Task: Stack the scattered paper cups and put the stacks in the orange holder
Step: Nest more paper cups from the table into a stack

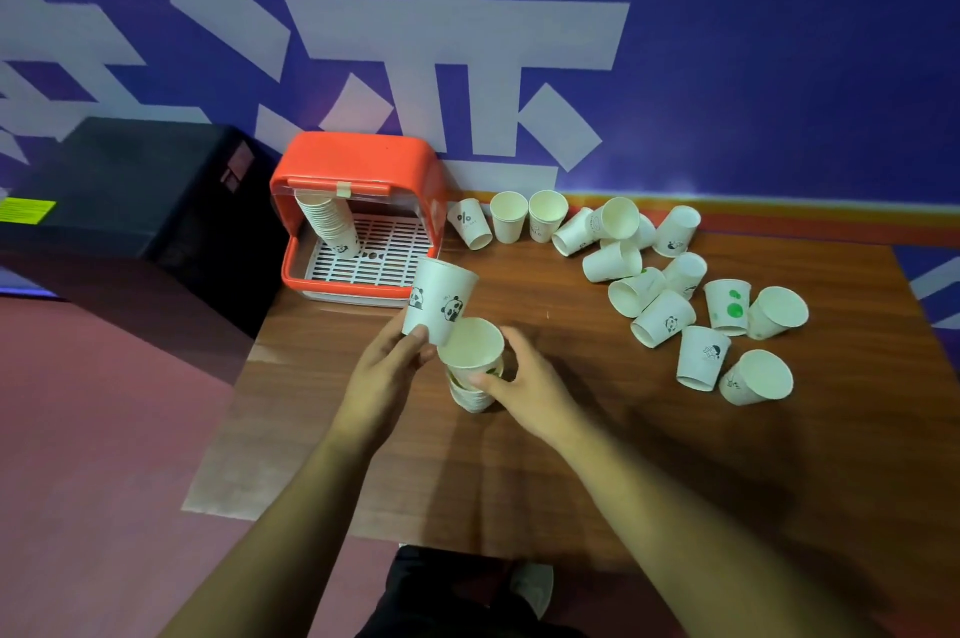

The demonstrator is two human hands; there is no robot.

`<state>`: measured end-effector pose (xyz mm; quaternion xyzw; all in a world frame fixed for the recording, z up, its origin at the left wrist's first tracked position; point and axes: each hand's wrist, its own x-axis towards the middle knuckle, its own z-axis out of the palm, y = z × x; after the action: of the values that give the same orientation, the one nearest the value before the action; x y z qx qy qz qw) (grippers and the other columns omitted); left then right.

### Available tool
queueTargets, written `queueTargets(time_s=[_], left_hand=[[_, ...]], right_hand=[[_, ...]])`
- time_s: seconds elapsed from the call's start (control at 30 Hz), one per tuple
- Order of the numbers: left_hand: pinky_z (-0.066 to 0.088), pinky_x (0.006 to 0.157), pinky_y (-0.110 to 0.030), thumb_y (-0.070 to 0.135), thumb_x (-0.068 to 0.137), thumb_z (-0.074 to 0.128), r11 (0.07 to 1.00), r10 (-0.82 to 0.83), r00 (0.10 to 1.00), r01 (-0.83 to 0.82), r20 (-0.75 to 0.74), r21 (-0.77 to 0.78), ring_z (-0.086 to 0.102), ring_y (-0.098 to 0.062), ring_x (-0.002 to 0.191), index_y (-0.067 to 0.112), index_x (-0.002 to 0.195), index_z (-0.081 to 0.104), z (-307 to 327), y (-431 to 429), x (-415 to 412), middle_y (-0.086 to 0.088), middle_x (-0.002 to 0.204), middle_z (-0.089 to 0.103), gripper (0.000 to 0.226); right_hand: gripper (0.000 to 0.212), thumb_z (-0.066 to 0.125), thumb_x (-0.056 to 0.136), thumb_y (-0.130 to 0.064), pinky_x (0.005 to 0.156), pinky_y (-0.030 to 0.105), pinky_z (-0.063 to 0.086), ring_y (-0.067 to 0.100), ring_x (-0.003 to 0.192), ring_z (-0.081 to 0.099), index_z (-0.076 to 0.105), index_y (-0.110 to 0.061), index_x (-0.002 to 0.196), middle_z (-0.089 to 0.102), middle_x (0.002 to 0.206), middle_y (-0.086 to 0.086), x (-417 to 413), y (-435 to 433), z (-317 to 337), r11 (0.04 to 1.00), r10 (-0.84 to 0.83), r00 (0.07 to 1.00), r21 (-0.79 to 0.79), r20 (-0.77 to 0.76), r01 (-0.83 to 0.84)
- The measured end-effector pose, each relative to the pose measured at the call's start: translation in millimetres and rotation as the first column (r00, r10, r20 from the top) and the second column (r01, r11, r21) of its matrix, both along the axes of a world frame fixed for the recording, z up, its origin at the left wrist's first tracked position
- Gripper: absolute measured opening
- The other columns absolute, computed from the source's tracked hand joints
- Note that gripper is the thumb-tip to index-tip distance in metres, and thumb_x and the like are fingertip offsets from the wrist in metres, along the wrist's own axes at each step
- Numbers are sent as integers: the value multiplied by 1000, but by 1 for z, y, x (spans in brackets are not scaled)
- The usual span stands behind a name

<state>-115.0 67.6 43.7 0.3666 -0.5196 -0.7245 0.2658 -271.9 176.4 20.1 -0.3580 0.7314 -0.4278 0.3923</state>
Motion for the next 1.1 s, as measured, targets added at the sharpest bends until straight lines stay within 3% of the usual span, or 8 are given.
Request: queueTargets(time_s=[0.2,0.37,0.47,0.6,0.7,0.83,0.93,1.1], left_hand=[[48,104,-35,22,90,65,977,-150,980,167,129,-129,59,-22,128,16,141,54,-1,1,0,-3,136,65,53],[51,103,-41,17,86,70,969,-177,977,194,118,-155,57,-25,129,23,141,49,-6,-4,1,0,139,60,59],[49,106,-48,23,84,76,959,-211,965,236,155,-160,58,-22,129,28,137,52,-7,-8,-5,2,138,61,59],[39,114,-50,28,86,76,913,-246,919,327,309,-245,54,-6,130,39,135,55,-17,-17,-6,16,138,60,54],[39,115,-53,22,83,67,953,-257,933,287,250,-91,55,-14,132,34,132,64,-25,-18,4,10,140,61,51],[43,109,-48,51,94,50,961,-278,935,272,219,56,52,-12,136,35,137,60,-28,-9,9,12,142,59,47],[46,110,-46,47,100,53,962,-271,918,259,288,82,55,-10,132,54,124,64,-35,-5,6,22,135,62,27],[47,109,-43,44,97,53,964,-263,920,261,290,45,59,-8,127,45,128,62,-36,-5,0,20,133,64,32]], right_hand=[[116,81,56,-63,112,37,35,7,140,33,20,-42,152,34,154,-16,-8,0,-6,993,40,994,106,104,-51],[82,75,74,-55,109,33,42,2,133,45,38,-38,145,49,144,-14,-21,-17,23,988,12,945,-148,326,38],[66,74,82,-40,105,35,48,8,129,51,44,-39,141,54,139,-13,-24,-25,31,987,27,958,-160,285,19],[74,74,74,-50,106,39,47,5,128,49,40,-49,139,52,138,-22,-27,-21,25,995,8,992,-104,127,5],[80,75,69,-54,104,41,47,5,129,46,36,-51,139,48,139,-24,-24,-12,15,997,81,996,-1,-34,-81],[82,78,72,-40,108,42,42,1,134,39,34,-48,140,41,145,-27,-17,-2,-3,982,187,952,42,-241,-182],[84,80,72,-45,110,40,39,-2,139,32,32,-49,141,33,150,-28,-12,1,-13,978,210,951,62,-226,-201],[93,79,73,-50,112,38,38,5,139,36,20,-56,144,37,151,-21,-12,3,-22,976,202,976,99,-76,-194]])
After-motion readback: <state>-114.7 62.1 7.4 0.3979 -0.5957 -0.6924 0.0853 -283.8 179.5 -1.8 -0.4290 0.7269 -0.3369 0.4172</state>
